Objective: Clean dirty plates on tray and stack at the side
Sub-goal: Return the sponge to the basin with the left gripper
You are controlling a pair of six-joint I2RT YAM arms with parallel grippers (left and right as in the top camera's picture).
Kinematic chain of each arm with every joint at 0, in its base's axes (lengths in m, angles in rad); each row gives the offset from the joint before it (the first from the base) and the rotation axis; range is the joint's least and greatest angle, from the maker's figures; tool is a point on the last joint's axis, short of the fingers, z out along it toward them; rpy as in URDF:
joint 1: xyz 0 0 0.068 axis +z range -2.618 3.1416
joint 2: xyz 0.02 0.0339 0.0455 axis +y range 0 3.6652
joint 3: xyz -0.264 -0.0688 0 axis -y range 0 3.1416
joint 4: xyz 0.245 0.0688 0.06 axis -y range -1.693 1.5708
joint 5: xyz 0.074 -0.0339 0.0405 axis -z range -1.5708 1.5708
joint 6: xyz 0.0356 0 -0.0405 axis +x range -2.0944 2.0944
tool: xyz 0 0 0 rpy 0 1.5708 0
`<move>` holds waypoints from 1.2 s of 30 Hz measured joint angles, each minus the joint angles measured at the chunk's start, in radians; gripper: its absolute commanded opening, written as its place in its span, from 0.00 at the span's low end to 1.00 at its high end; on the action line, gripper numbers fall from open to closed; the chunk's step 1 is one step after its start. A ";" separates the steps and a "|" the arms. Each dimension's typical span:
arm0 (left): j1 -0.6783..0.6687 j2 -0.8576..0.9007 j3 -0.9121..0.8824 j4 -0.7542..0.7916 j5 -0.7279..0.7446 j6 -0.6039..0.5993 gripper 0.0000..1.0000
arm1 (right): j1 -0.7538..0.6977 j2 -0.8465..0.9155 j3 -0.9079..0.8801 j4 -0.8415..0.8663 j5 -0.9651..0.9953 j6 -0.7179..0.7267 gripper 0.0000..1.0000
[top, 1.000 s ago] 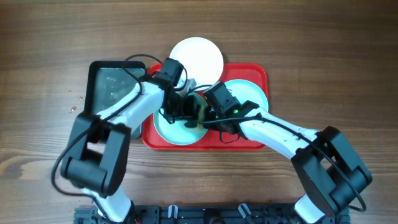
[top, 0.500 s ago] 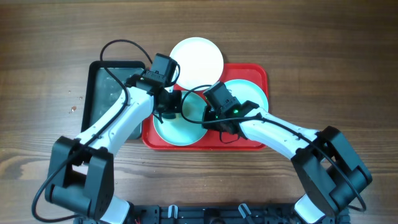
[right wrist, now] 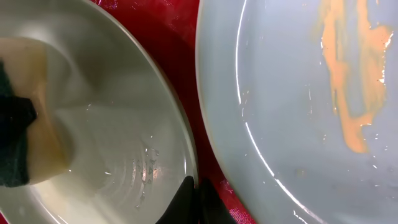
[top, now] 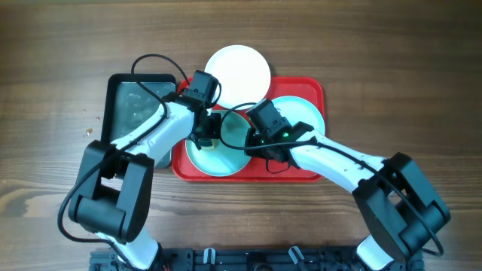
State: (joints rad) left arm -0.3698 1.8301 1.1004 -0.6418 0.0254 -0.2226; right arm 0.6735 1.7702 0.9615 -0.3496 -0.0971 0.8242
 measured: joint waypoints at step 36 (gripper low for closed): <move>0.480 -0.400 0.043 -0.188 0.119 0.065 0.04 | 0.002 0.003 0.000 -0.001 -0.011 -0.013 0.32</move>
State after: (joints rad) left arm 0.1104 1.4300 1.1439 -0.8303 0.1444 -0.1574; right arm 0.6754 1.7729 0.9615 -0.3504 -0.1081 0.8112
